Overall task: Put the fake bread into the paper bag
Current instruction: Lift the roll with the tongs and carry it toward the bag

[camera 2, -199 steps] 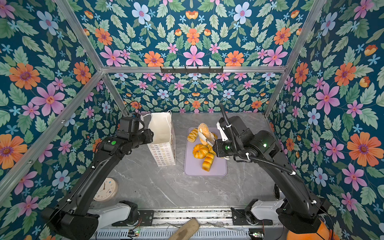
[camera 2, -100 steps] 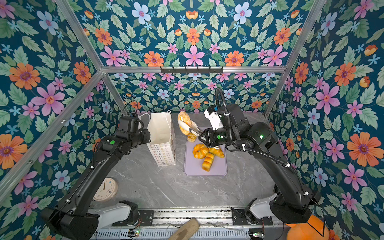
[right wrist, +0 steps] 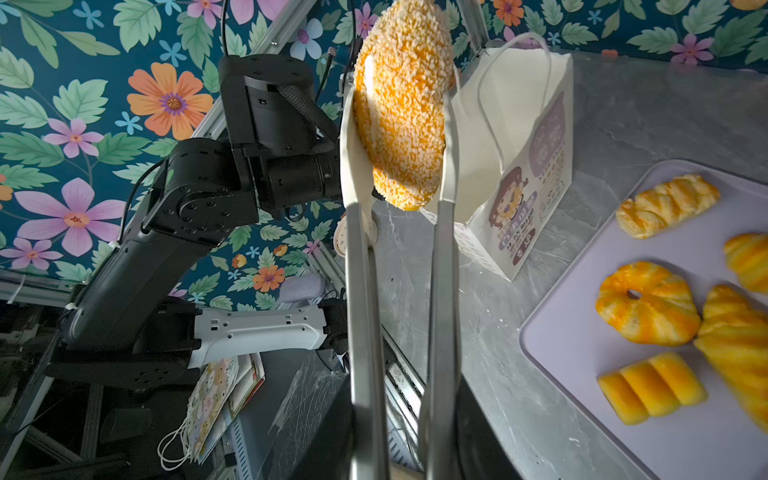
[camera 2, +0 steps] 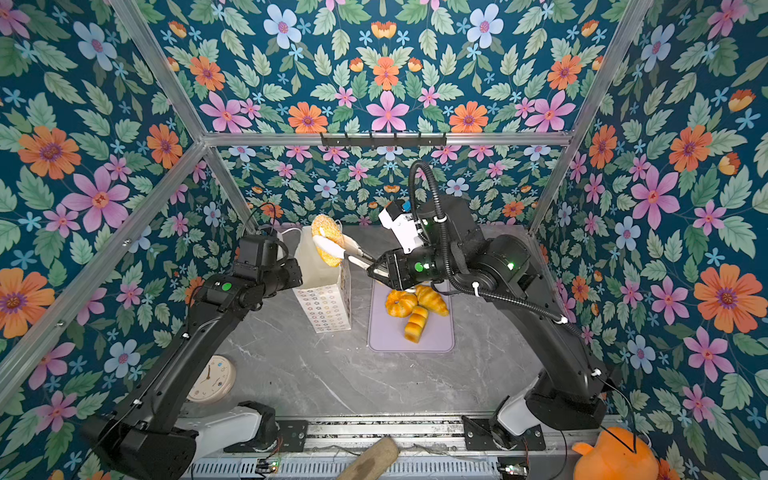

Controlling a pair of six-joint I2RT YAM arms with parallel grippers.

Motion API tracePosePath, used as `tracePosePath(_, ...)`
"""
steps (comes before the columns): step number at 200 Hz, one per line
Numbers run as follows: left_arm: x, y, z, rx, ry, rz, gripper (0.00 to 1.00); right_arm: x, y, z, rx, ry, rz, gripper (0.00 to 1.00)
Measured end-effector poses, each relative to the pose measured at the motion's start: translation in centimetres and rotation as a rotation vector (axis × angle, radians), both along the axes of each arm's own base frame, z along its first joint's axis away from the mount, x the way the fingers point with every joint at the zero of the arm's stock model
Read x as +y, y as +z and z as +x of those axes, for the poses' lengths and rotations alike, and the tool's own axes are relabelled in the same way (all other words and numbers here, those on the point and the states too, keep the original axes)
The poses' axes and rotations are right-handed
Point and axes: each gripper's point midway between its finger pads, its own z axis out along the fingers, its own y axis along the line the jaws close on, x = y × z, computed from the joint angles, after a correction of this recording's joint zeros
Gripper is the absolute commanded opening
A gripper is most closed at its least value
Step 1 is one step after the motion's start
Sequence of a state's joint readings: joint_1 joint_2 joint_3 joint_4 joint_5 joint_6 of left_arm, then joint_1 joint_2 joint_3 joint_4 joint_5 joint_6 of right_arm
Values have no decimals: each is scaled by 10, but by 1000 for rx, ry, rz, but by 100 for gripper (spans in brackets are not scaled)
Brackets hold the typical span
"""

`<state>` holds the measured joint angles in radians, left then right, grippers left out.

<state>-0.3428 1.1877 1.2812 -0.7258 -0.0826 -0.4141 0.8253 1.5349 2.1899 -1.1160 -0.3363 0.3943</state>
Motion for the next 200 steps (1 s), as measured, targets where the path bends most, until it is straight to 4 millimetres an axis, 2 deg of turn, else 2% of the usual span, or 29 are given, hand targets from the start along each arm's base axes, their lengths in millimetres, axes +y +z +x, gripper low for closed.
tracePosePath(35, -2, 2, 0, -14, -2, -23, 6, 28, -6, 6, 4, 34, -12, 27)
tracePosePath(67, -3, 1, 0, -16, 5, -37, 2, 49, -23, 27, 28, 0, -45, 28)
tracePosePath(86, -3, 2, 0, -20, 6, -41, 0, 52, -33, 35, 35, -20, -68, 28)
tracePosePath(113, -4, 3, -2, -25, 4, -51, 0, 55, -34, 40, 35, -40, -71, 28)
tracePosePath(158, -4, 1, -1, -23, 8, -59, 0, 62, -50, 65, 46, -131, -124, 28)
tracePosePath(200, -4, 1, -1, -29, 12, -69, 0, 67, -63, 71, 45, -169, -187, 28)
